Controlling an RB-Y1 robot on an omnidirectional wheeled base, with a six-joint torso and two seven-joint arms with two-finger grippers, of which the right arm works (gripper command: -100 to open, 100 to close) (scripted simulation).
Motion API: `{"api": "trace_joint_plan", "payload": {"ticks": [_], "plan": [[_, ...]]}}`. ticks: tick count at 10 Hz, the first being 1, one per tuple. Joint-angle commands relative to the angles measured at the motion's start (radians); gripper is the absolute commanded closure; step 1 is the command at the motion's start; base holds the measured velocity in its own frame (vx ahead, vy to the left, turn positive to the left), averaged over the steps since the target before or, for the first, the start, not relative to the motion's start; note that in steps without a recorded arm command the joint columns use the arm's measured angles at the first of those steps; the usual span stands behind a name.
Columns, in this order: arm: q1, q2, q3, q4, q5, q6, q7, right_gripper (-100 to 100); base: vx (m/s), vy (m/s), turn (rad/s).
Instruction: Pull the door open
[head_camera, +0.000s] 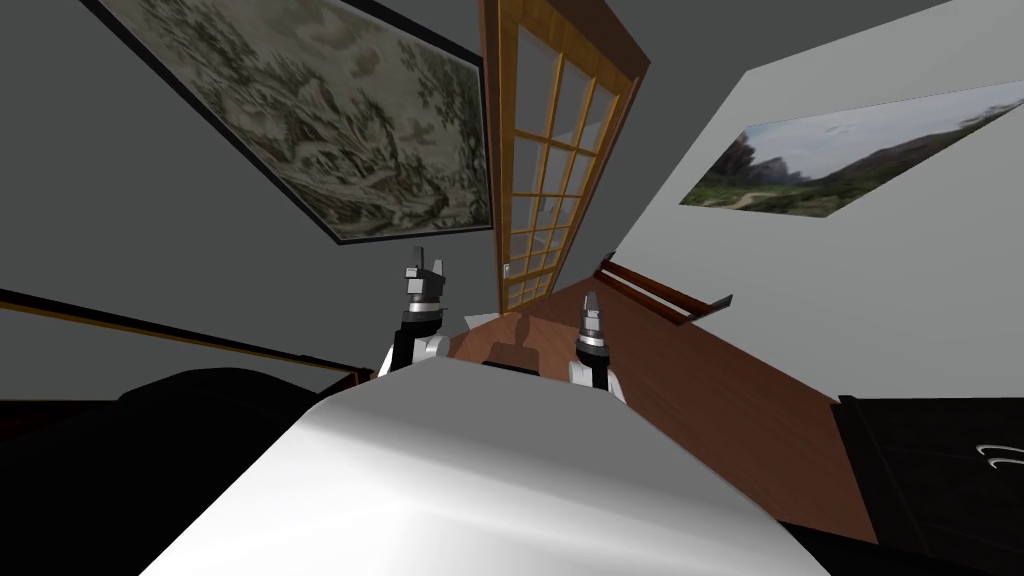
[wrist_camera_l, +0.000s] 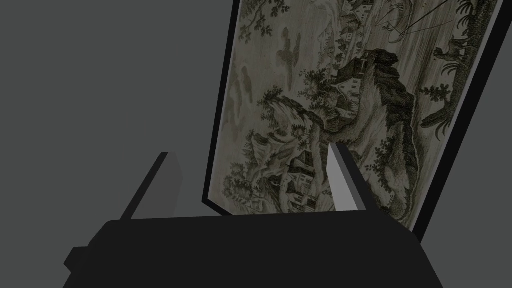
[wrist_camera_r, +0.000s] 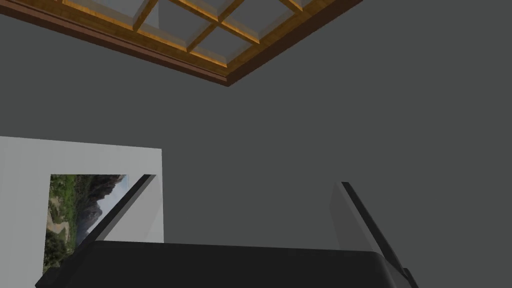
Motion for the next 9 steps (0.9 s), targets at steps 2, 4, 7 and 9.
{"api": "trace_joint_plan", "payload": {"ticks": [2,4,7,9], "plan": [[-0.022,-0.009,0.003,0.072,0.018,-0.022,0.05,-100,0.057,-0.013,0.053],[-0.044,-0.015,0.004,0.132,0.033,-0.035,0.089,-100,0.075,-0.015,0.054],[-0.067,-0.021,0.006,0.191,0.048,-0.048,0.129,-100,0.058,-0.006,0.044],[-0.091,-0.027,0.007,0.253,0.064,-0.062,0.17,-100,0.045,-0.005,0.053]]}}
